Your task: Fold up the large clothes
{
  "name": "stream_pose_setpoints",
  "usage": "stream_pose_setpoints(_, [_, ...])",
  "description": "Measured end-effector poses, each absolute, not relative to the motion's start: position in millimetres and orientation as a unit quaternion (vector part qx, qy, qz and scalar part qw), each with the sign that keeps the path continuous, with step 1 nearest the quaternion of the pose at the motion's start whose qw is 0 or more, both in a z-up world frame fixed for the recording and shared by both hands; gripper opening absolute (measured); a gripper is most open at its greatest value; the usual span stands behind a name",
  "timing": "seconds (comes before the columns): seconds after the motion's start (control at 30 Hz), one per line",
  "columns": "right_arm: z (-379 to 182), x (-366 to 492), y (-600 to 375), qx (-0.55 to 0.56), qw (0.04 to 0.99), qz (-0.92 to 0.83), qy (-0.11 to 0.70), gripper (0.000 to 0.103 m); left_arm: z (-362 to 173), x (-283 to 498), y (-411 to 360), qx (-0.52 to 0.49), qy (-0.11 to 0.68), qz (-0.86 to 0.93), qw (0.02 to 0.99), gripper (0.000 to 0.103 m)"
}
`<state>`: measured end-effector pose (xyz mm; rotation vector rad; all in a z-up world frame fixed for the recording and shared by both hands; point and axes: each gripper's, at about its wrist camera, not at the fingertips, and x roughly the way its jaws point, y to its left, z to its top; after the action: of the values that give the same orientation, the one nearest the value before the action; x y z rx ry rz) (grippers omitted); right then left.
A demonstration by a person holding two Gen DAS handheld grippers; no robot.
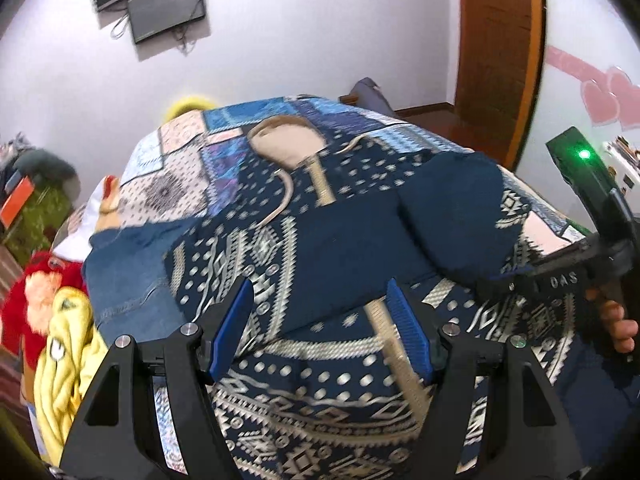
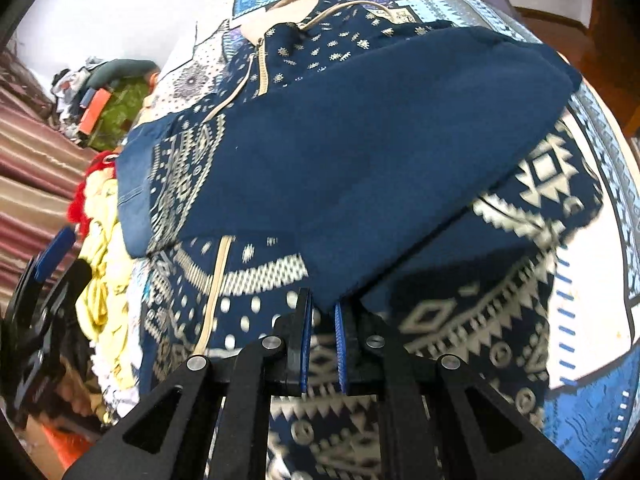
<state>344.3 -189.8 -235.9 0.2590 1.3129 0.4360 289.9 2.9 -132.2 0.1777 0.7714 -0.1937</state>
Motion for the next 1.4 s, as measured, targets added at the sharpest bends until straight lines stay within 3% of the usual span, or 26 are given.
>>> stream_pose_setpoints(0.4, [-204,313,-246,0.021,0.849,0.142,0.509,0.007,-153,364,-105,0.066,0.442,-0.204,0.871,0.073])
stream_pose_setpoints(0.67, [-188,313,-350,0.068,0.872,0.048,0.482,0.007,-169,407,-199,0.111,0.46,-0.272,0.838,0.072])
stream_pose_setpoints(0.83, [-201,317,-379,0.093,0.864,0.033,0.493,0.007,-199,440,-232,0.137,0.479,-0.25,0.83,0.058])
stream_pose_setpoints(0.93, [-208,320,-381,0.1,0.862,0.037,0.495,0.007,-206,452,-234,0.127,0.482,-0.248,0.831,0.028])
stream_pose_setpoints(1.03, [-215,325,-378,0.107,0.859,0.042,0.499,0.007,-191,451,-225,0.1,0.469,-0.262,0.837,0.009])
stream_pose_setpoints(1.4, [-187,365,-334,0.082,0.879,0.087,0.463,0.007,-82,436,-122,0.056,0.361,-0.233,0.901,0.003])
